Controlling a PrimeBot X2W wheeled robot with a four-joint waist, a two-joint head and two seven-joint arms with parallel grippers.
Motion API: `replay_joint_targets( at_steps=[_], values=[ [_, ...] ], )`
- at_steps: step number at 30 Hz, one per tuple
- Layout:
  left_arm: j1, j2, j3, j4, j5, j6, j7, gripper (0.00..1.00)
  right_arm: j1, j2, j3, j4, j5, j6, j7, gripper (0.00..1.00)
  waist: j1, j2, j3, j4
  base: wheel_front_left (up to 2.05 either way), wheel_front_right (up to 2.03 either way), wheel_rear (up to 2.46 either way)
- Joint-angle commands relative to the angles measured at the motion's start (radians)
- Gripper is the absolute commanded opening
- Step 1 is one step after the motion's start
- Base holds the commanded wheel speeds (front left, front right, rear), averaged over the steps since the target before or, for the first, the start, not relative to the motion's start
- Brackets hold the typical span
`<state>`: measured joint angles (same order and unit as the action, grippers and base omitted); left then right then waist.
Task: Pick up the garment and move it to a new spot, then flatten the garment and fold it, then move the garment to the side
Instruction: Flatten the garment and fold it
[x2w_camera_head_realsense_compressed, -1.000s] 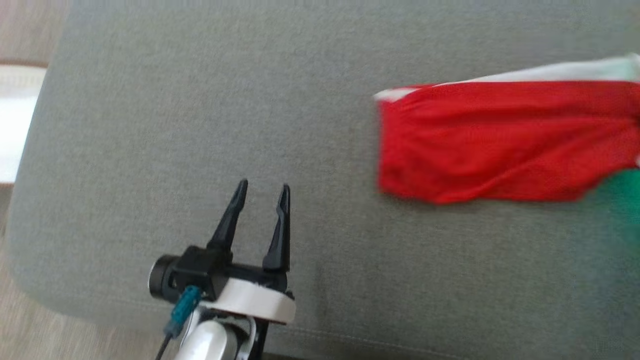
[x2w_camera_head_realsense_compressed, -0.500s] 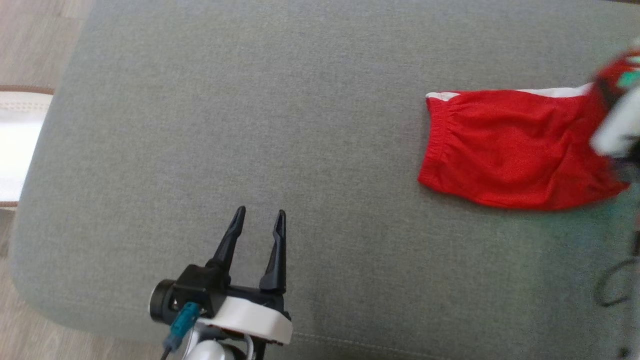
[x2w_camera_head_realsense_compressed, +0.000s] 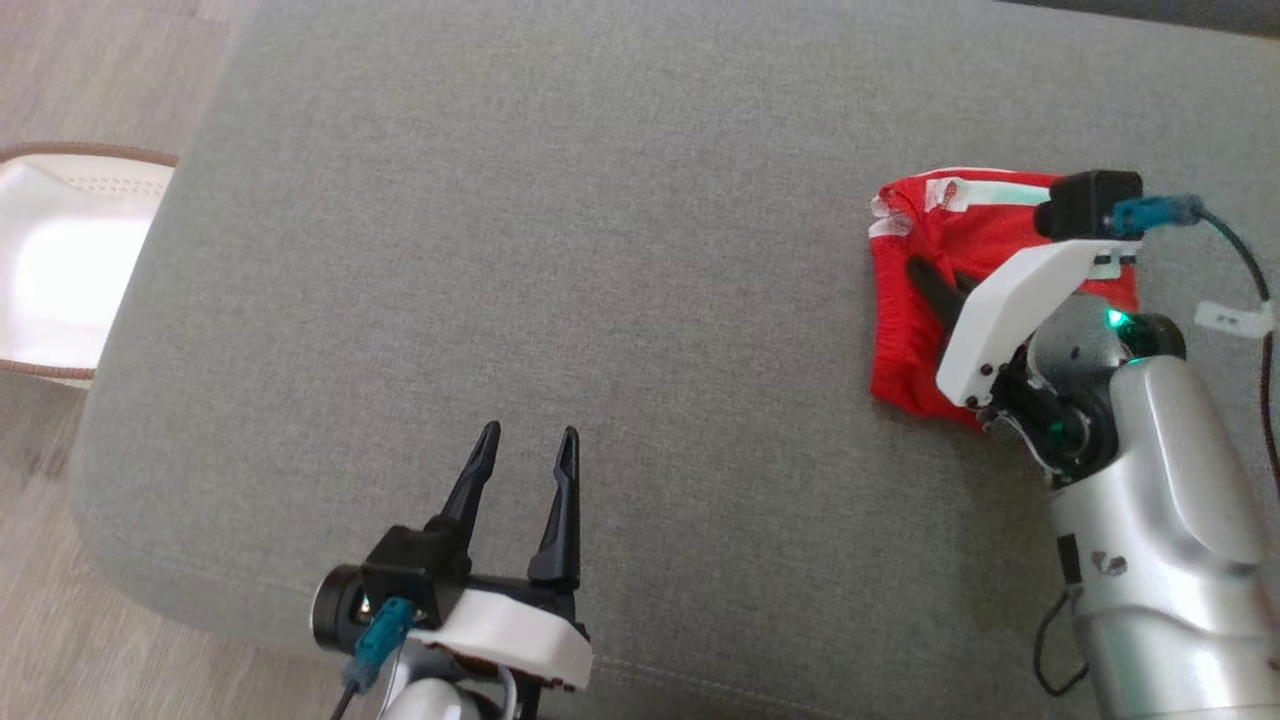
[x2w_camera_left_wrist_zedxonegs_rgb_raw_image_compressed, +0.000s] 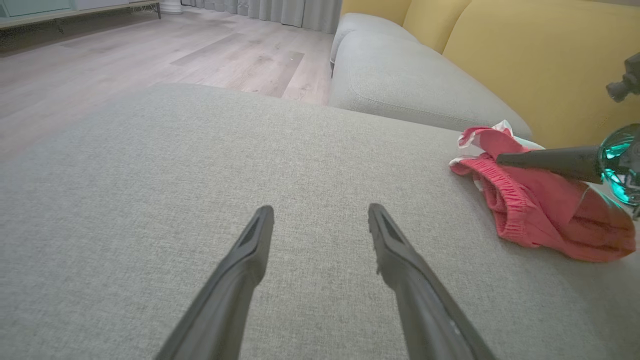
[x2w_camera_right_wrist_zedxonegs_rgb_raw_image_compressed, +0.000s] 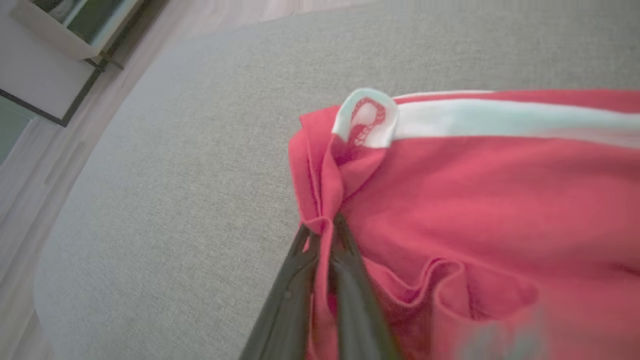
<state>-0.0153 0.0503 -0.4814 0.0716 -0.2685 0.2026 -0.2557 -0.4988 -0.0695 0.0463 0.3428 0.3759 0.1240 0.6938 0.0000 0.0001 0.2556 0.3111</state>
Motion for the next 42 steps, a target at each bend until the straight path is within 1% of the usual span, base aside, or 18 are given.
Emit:
replay_joint_targets(
  at_steps=[1, 2, 3, 7, 10, 12, 14, 16, 17, 21, 23, 27, 28, 29, 30, 31, 35, 42],
  values=[
    [-0.015, 0.000, 0.023, -0.020, -0.003, 0.008, -0.006, 1.00, -0.025, 0.019, 0.034, -0.005, 0.016, 0.007, -0.066, 0.14, 0.0000, -0.0001, -0.015, 0.004, 0.00, 0.00, 0.00],
    [-0.012, 0.000, 0.023, -0.018, -0.003, 0.009, -0.006, 1.00, -0.027, 0.019, 0.039, 0.006, 0.021, 0.007, -0.088, 0.44, 0.0000, -0.0001, -0.018, 0.003, 0.00, 0.00, 0.00],
    [-0.009, 0.000, 0.023, -0.016, -0.003, 0.010, -0.006, 1.00, -0.031, 0.019, 0.048, 0.015, 0.035, 0.007, -0.113, 1.00, 0.0000, -0.0001, -0.021, 0.000, 0.00, 0.00, 0.00],
    [-0.003, 0.000, 0.026, -0.006, -0.002, 0.008, -0.006, 1.00, -0.034, 0.019, 0.092, 0.050, 0.151, 0.007, -0.184, 1.00, 0.0000, -0.0001, -0.038, -0.023, 0.00, 0.00, 0.00],
    [0.005, 0.000, 0.036, 0.002, 0.004, 0.006, -0.006, 1.00, -0.012, 0.019, 0.132, 0.036, 0.230, 0.007, -0.242, 1.00, 0.0000, -0.0001, -0.064, -0.048, 0.00, 0.00, 0.00],
    [0.011, 0.000, 0.050, 0.003, 0.011, 0.005, -0.006, 1.00, 0.014, 0.019, 0.150, 0.002, 0.235, 0.007, -0.285, 1.00, 0.0000, -0.0001, -0.077, -0.070, 0.00, 0.00, 0.00],
    [0.019, 0.000, 0.064, 0.001, 0.020, 0.002, -0.006, 1.00, 0.050, 0.019, 0.141, -0.043, 0.185, 0.007, -0.341, 1.00, 0.0000, -0.0001, -0.093, -0.091, 0.00, 0.00, 0.00],
    [0.028, 0.000, 0.080, -0.003, 0.030, -0.002, -0.006, 1.00, 0.092, 0.005, 0.122, -0.094, 0.096, 0.007, -0.403, 1.00, 0.0000, -0.0001, -0.107, -0.112, 0.00, 0.00, 0.00],
    [0.028, 0.000, 0.080, -0.003, 0.030, -0.002, -0.006, 1.00, 0.092, 0.005, 0.122, -0.094, 0.096, 0.007, -0.403, 1.00, 0.0000, -0.0001, -0.107, -0.112, 0.00, 0.00, 0.00],
    [0.050, 0.000, 0.115, -0.017, 0.052, -0.011, -0.006, 1.00, 0.192, -0.056, 0.060, -0.157, -0.055, 0.007, -0.552, 1.00, 0.0000, -0.0001, -0.133, -0.143, 0.00, 0.00, 0.00],
    [0.061, 0.000, 0.129, -0.028, 0.066, -0.015, -0.006, 1.00, 0.239, -0.090, 0.033, -0.157, -0.123, 0.007, -0.622, 1.00, 0.0000, -0.0001, -0.144, -0.151, 0.00, 0.00, 0.00],
    [0.078, 0.000, 0.146, -0.049, 0.077, -0.019, -0.006, 1.00, 0.287, -0.116, -0.005, -0.119, -0.176, 0.007, -0.719, 1.00, 0.0000, -0.0001, -0.142, -0.156, 0.00, 0.00, 0.00],
    [0.077, 0.000, 0.146, -0.053, 0.078, -0.020, -0.006, 1.00, 0.286, -0.116, -0.014, -0.107, -0.178, 0.007, -0.732, 0.73, 0.0000, -0.0001, -0.136, -0.154, 0.00, 0.00, 0.00],
    [0.075, 0.000, 0.144, -0.057, 0.079, -0.020, -0.006, 1.00, 0.279, -0.114, -0.019, -0.093, -0.175, 0.007, -0.738, 0.30, 0.0000, -0.0001, -0.128, -0.151, 0.00, 0.00, 0.00],
    [0.071, 0.000, 0.140, -0.061, 0.079, -0.021, -0.006, 1.00, 0.266, -0.117, -0.016, -0.080, -0.172, 0.007, -0.742, 0.04, 0.0000, -0.0001, -0.117, -0.147, 0.00, 0.00, 0.00],
    [0.065, 0.000, 0.135, -0.065, 0.079, -0.022, -0.006, 1.00, 0.250, -0.119, -0.010, -0.067, -0.167, 0.007, -0.743, 0.00, 0.0000, -0.0001, -0.104, -0.142, 0.00, 0.00, 0.00],
    [0.038, 0.000, 0.114, -0.071, 0.071, -0.019, -0.006, 1.00, 0.161, -0.133, 0.015, 0.009, -0.157, 0.007, -0.721, 0.00, 0.0000, -0.0001, -0.044, -0.114, 0.00, 0.00, 0.00],
    [-0.003, 0.000, 0.084, -0.064, 0.054, -0.005, -0.006, 1.00, 0.025, -0.148, 0.086, 0.213, -0.173, 0.007, -0.698, 0.00, 0.0000, -0.0001, 0.017, -0.057, 0.00, 0.00, 0.00]
  ],
)
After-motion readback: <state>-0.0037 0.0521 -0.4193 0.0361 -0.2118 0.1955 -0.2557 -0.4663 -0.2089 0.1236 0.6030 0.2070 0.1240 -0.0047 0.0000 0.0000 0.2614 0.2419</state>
